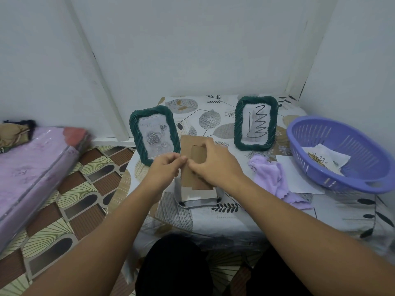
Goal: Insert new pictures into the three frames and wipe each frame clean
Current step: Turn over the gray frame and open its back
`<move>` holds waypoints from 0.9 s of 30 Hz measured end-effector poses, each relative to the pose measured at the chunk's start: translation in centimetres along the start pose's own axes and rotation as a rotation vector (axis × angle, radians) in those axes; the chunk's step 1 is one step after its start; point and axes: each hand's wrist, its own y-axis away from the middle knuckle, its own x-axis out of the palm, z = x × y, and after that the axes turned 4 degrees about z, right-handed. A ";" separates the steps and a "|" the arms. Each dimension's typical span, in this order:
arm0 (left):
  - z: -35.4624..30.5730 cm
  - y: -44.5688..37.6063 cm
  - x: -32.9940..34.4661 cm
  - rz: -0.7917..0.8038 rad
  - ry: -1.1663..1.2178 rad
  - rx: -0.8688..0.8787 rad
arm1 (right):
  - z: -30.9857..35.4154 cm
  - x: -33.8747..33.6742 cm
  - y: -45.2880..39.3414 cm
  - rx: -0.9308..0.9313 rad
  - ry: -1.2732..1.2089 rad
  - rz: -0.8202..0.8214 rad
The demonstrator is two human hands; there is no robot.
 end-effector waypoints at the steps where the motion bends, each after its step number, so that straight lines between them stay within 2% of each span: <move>1: 0.2 0.0 0.1 0.002 0.031 -0.008 | -0.3 0.3 0.1 0.006 0.048 -0.030; 3: 0.5 0.0 0.5 0.012 0.098 -0.020 | -1.0 0.5 0.6 0.017 0.041 -0.086; 7: 0.2 0.3 1.2 0.053 0.143 -0.017 | -2.5 0.6 1.0 0.101 -0.512 0.080; 9: 0.0 0.4 1.6 0.062 0.096 0.000 | -3.3 0.9 1.0 0.118 -0.640 0.092; 11: 0.0 0.3 1.8 0.029 -0.014 0.017 | -4.0 0.7 1.0 0.117 -0.655 0.067; 15: 2.0 -0.3 0.9 -0.179 -0.383 0.020 | -6.3 -0.9 0.5 0.175 -0.610 0.033; 18: 3.7 -0.3 0.2 -0.253 -0.569 -0.006 | -8.2 -1.7 0.4 0.248 -0.572 0.005; 21: 5.0 -0.2 -0.1 -0.259 -0.610 0.011 | -9.5 -1.6 0.5 0.304 -0.512 0.017; 27: 6.3 0.1 0.0 -0.324 -0.541 0.047 | -10.9 -1.0 0.6 0.328 -0.409 0.032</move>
